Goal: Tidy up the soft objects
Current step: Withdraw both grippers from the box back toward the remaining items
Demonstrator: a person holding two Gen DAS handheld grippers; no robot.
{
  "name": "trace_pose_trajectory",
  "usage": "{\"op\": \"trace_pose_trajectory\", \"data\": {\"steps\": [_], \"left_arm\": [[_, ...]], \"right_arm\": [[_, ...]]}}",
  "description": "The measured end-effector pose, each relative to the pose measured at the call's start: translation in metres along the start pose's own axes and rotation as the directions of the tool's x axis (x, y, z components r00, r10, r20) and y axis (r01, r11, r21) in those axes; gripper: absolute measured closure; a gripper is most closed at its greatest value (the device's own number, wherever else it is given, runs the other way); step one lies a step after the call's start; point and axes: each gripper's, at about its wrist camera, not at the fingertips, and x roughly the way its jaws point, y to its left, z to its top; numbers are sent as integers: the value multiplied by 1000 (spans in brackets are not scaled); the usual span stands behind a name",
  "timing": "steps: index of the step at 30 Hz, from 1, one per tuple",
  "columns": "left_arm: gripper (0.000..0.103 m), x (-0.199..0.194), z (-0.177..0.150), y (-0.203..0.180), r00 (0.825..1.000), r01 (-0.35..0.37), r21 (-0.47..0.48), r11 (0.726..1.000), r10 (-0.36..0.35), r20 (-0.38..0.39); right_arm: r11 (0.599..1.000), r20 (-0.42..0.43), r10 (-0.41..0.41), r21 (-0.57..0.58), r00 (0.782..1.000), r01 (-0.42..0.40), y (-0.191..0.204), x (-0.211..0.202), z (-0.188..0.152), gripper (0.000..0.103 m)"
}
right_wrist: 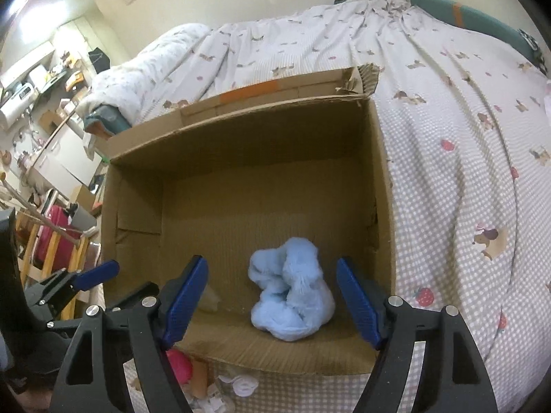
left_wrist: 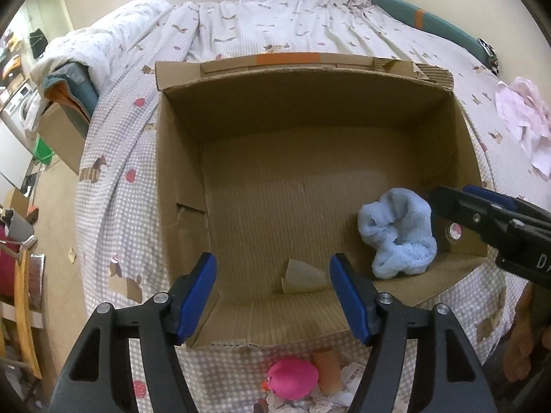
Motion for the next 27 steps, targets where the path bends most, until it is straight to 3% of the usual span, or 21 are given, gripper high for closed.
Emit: {"op": "trace_pose_trajectory", "data": {"steps": [11,27], "left_arm": [[37,-38,-7,19,999,25,-75,997,-21,50],[36,-71,-45,40,998,24,-142,989,-17,54]], "right_arm": [[1000,-24,-2,14,1000,3,0,-18,-14,22],[1000,-19,10,-13,1000,-10,4,-56,-52,22]]}}
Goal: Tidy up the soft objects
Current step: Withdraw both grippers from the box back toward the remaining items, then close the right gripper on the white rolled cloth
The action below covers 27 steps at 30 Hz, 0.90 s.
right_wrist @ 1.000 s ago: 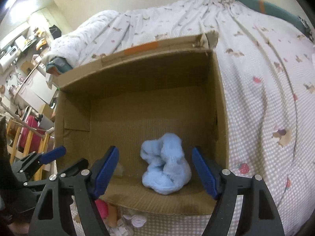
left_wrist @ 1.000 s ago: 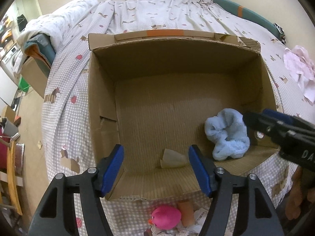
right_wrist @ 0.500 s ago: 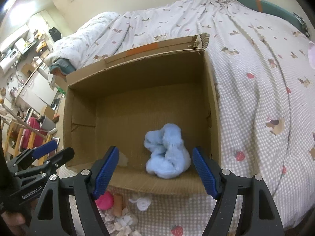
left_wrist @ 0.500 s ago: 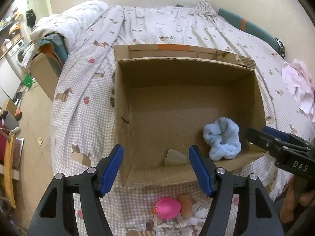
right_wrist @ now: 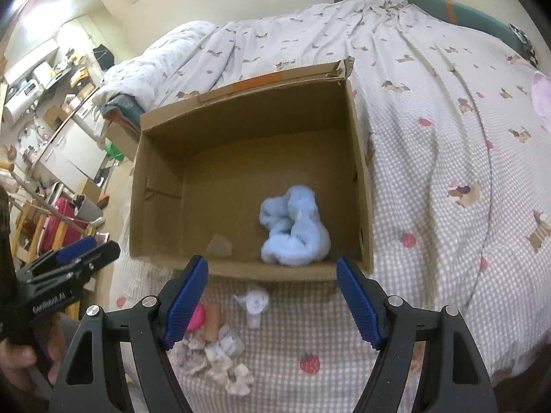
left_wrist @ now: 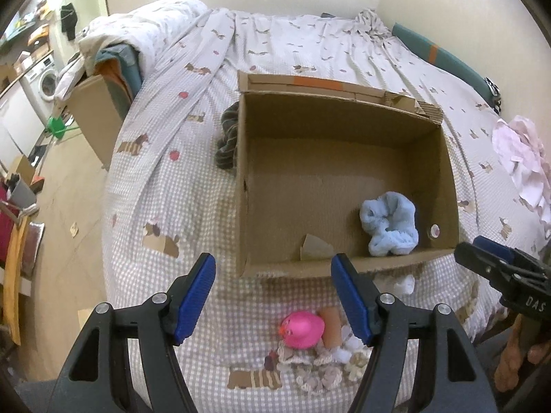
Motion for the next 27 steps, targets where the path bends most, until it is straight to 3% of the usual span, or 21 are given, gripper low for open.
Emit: {"op": "trace_pose_trajectory", "data": {"steps": [13,27], "left_arm": [[36,-14,-40,11,999,-3,-64,998,0,-48],[36,8,-47,23,993,-28,-161,987,9,-118]], "right_arm": [[997,-48,32,74,998,-29,-17,-12,-38,22],[978,-195,93,199,976,-54,-32,25,-59,22]]}}
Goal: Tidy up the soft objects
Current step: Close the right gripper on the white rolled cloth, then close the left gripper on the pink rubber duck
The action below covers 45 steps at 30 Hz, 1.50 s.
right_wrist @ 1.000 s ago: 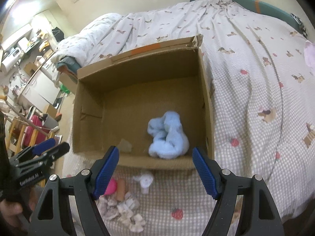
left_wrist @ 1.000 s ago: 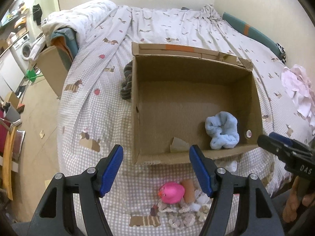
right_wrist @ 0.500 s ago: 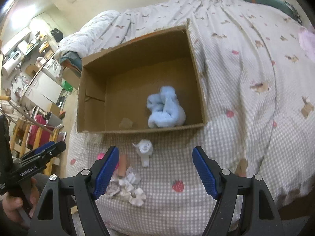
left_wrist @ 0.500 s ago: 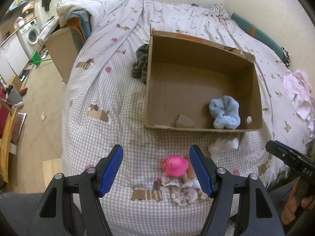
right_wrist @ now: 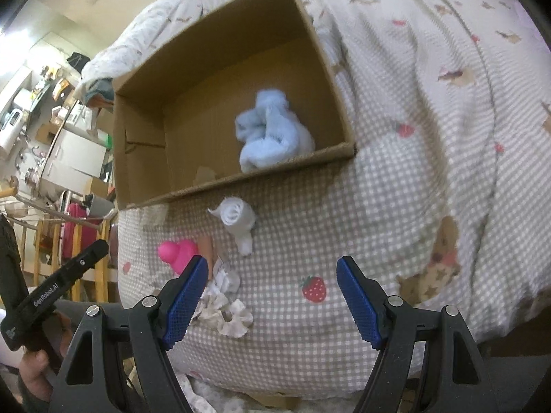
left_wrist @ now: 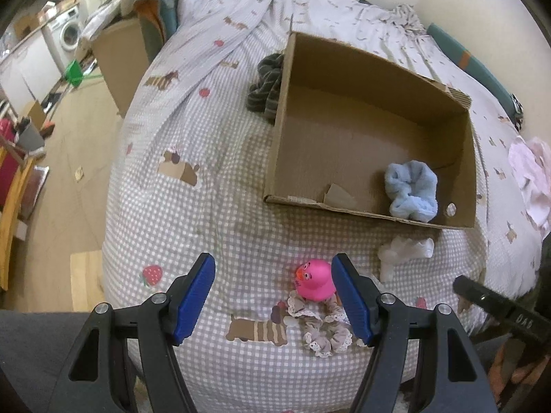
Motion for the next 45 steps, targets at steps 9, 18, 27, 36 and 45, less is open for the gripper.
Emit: {"op": "trace_pose_trajectory", "data": {"steps": [9,18,27,36,45], "left_arm": [[36,13,0,10,999,3,-64,998,-6,-54],[36,20,3,25,997,-3,-125,992,-7,-79],[36,34,4,19,992,27,-136,990,-43,-115],[36,68,1,-25,972,109,-9,994,-108,-207],[74,89,-3,-39,965,91,4,996,-87,-249]], "right_arm": [[1000,-77,6,-17,997,-7,26,46,9,22],[1000,-85,6,-8,996,-7,43,78,28,57],[999,-55,21,-40,998,-24,40,59,27,84],[997,-19,57,-43,998,-58,17,22,7,84],[998,14,54,-40,998,-53,11,8,6,84]]}}
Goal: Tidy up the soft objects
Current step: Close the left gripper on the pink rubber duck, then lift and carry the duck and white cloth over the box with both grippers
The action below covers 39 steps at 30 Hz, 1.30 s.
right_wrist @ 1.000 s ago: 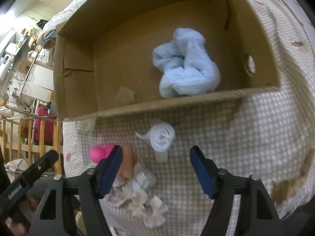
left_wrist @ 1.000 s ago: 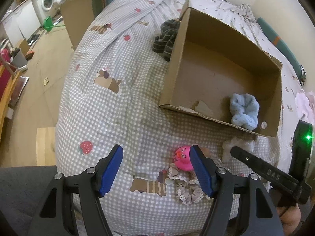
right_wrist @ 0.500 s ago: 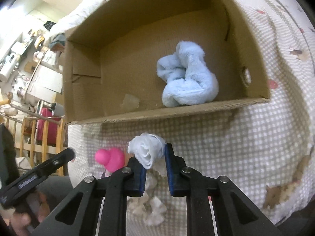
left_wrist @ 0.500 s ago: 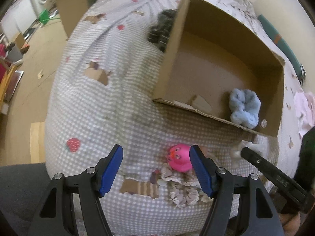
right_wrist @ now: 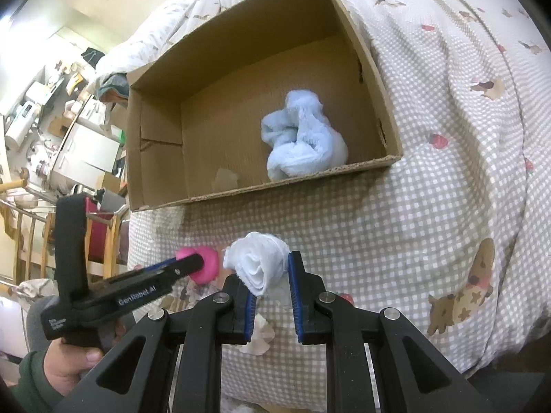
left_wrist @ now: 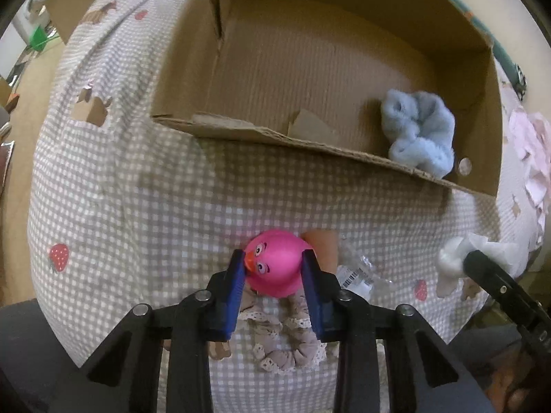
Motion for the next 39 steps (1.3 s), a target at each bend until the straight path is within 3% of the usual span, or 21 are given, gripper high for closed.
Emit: {"op": "trace_pose_trajectory", "data": {"steps": [4,22,28,36,39], "left_arm": [[74,-15,1,2,997,-51,8,999,50,55],[74,-28,-7,33,994,-88,-64,994,92,63],[74,-35,-9,39,991,-103,-88,991,110,77],[74,-84,-17,35,965,-127,-72,989,140,222],[74,-108,-12,31,961,-65,-47,997,75,267]], "right_arm": [[1000,6,-2,-2,1000,2,-4,-6,-2,84],[997,-2,-57,-60,998,56,15,6,-7,84],[997,14,-39,-63,999,39,17,-2,-9,84],[994,112,40,-108,993,-28,31,-37,-4,84],[987,173,73,-151,982,-46,42,-59,3,84]]}}
